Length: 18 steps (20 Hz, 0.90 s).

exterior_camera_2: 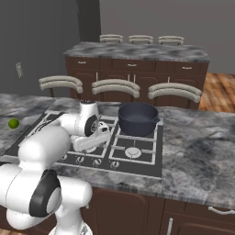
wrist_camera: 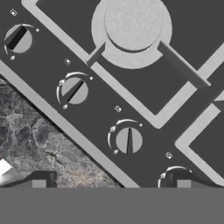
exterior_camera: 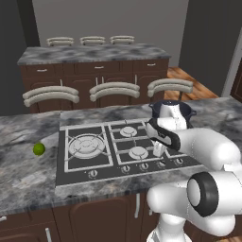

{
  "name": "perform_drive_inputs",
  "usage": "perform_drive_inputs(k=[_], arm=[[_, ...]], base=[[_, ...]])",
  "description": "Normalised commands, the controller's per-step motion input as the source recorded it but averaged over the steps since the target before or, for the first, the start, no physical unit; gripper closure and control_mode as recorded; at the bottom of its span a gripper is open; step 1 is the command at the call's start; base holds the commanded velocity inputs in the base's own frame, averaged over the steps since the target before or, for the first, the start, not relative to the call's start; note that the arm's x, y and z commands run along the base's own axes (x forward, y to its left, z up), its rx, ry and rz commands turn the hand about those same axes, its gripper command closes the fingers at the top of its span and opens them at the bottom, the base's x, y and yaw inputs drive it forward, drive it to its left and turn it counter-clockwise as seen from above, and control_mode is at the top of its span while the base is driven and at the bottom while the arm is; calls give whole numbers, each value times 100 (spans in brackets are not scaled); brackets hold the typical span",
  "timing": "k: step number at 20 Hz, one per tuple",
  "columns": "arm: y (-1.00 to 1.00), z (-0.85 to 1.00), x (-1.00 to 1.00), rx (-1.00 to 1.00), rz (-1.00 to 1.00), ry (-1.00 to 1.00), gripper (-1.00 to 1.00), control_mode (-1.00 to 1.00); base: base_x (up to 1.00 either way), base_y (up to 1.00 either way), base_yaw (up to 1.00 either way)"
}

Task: Turn on the burner for the pot on the stove. Wait thirty seconds for the pot to heat up. Then add the lime to the pot.

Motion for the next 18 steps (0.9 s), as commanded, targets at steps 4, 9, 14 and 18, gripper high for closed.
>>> perform_drive_inputs(k=[4,9,14,18], arm=[[7,4,-17,0,-11,-10,-100,-100],[0,0,-1,0,-11,-11,-100,-100],[0,2,0,0,-11,-6,-100,-100],[0,8,0,0,-12,-1,-100,-100]], base=[[0,0,0],[0,0,0],[0,0,0],[0,0,0]])
